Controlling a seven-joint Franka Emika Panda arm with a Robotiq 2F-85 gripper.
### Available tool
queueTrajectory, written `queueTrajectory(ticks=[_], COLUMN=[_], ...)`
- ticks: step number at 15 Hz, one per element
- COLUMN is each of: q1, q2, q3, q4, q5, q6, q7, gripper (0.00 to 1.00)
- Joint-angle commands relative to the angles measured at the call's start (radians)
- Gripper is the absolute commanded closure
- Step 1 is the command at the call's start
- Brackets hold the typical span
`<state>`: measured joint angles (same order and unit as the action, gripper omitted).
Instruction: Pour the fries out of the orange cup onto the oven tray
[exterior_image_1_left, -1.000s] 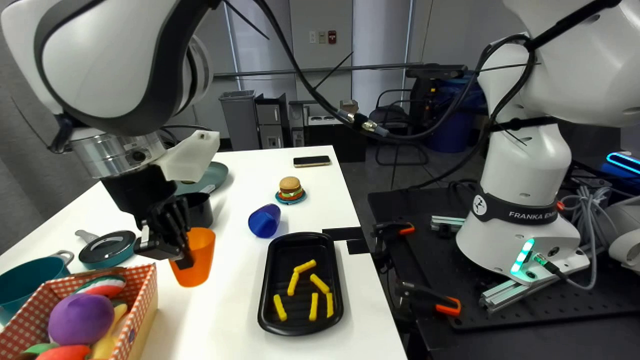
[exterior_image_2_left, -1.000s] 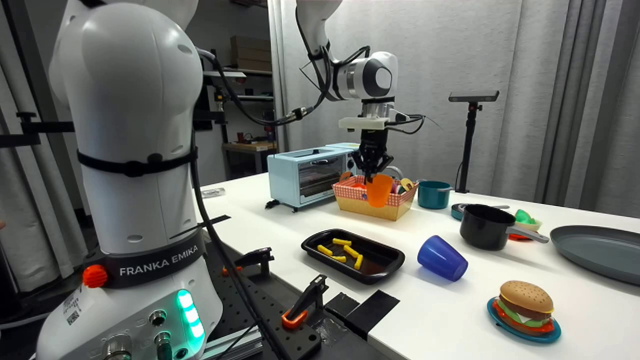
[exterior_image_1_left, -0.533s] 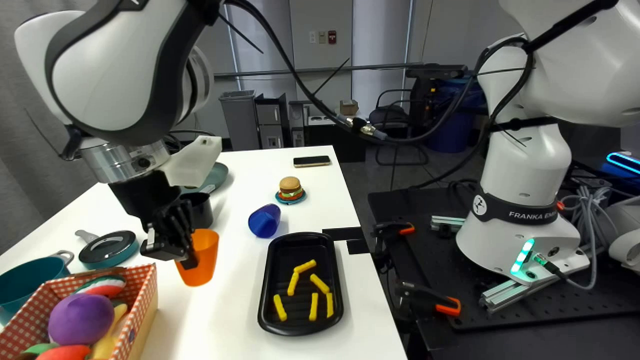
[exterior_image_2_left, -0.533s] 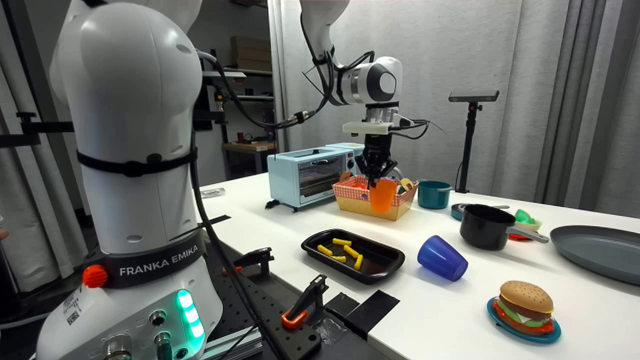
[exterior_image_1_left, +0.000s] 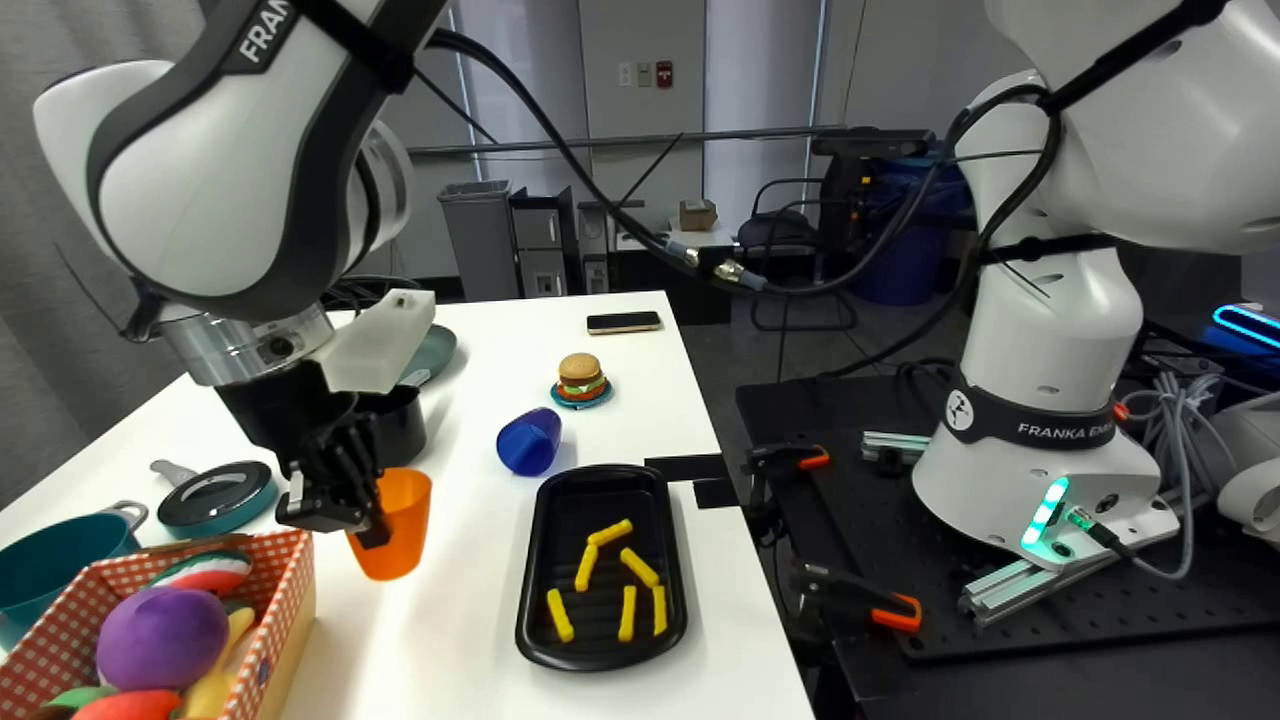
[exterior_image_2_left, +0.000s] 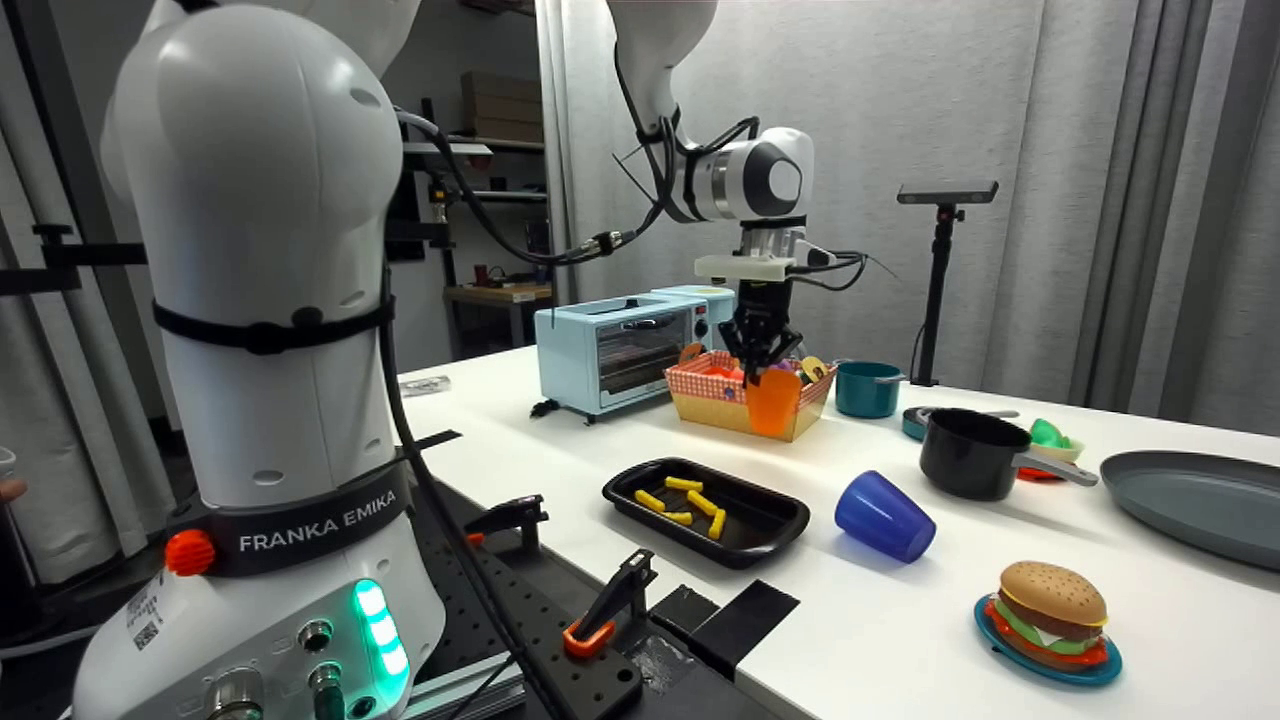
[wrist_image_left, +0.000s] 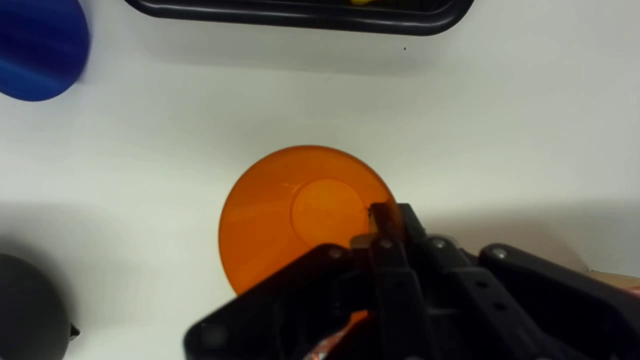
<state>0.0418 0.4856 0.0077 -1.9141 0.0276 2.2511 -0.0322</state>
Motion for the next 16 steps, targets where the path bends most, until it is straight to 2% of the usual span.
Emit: queueTrajectory(ticks=[1, 16], q1=[-0.009, -0.017], q2=[0.046, 0.102], q3=[0.000, -0.023], q4=[0.047, 0.065], q5=[-0.011, -0.021], q6=[0.018, 0.014], q7=[0.009, 0.016], gripper=[0.99, 0.99])
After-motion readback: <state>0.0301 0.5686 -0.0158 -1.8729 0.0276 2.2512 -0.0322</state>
